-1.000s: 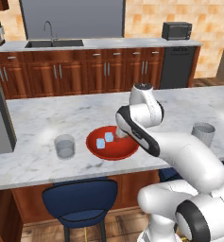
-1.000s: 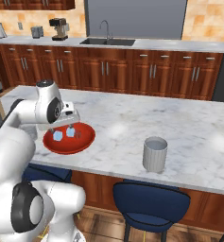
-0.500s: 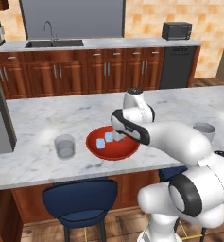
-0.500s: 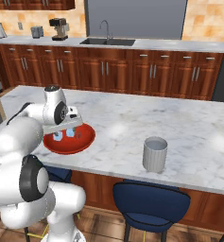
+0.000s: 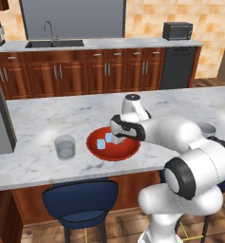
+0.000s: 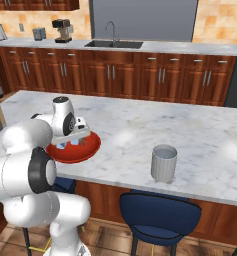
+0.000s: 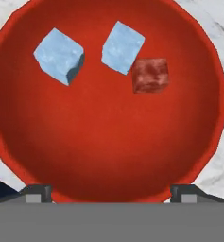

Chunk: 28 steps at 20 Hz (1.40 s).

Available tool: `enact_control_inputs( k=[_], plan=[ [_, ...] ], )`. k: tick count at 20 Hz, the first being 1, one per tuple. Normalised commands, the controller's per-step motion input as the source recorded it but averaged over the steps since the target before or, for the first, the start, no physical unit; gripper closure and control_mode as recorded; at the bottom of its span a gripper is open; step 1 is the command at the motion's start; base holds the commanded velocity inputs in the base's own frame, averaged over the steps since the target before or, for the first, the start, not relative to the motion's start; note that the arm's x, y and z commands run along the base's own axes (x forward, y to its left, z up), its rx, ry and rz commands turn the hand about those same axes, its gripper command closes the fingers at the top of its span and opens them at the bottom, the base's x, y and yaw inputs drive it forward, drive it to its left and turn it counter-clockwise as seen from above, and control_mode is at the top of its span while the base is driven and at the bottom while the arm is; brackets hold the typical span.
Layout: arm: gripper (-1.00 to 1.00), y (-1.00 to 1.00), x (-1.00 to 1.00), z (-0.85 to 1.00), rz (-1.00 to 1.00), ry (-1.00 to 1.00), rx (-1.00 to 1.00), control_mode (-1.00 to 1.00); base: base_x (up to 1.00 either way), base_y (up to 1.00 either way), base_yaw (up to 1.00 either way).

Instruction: There are four ice cubes in the ice bowl. Place two ice cubes in each glass of water.

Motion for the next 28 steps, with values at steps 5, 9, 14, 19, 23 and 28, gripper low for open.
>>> enact_control_inputs(
  k=[5,9,14,19,23,28],
  plan=[
    [-1.00,0.00,0.33,-0.28,0.00,0.00,0.00,-1.00,0.00,0.00,0.00],
    [-1.00,0.00,0.32,-0.24,0.00,0.00,0.00,-1.00,0.00,0.00,0.00],
    [-1.00,0.00,0.29,-0.23,0.00,0.00,0.00,-1.00,0.00,0.00,0.00],
    [-1.00,0.05,0.34,-0.21,0.00,0.00,0.00,-1.00,0.00,0.00,0.00],
    [-1.00,0.08,0.35,-0.20,0.00,0.00,0.00,-1.00,0.00,0.00,0.00],
    [-1.00,0.07,0.34,-0.18,0.00,0.00,0.00,-1.00,0.00,0.00,0.00]
  ],
)
